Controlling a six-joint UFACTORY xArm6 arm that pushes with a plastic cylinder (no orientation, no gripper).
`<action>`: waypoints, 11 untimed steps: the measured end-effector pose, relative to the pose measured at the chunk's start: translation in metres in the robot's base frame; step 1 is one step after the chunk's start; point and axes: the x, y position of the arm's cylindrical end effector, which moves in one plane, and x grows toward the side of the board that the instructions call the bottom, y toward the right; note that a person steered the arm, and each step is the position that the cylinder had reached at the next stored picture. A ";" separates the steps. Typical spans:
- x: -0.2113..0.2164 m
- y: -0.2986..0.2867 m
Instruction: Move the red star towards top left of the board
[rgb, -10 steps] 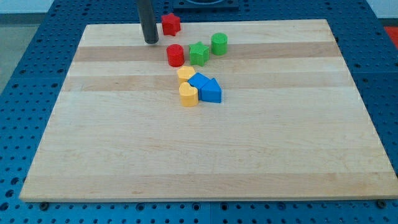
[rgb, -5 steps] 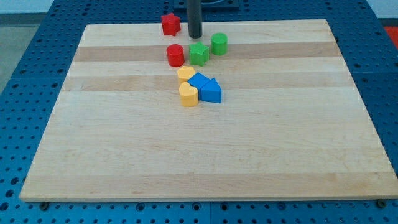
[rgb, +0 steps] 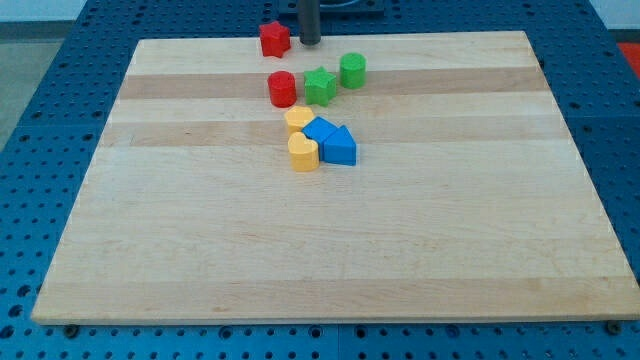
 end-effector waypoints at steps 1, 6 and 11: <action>0.000 -0.014; 0.000 -0.050; -0.001 -0.097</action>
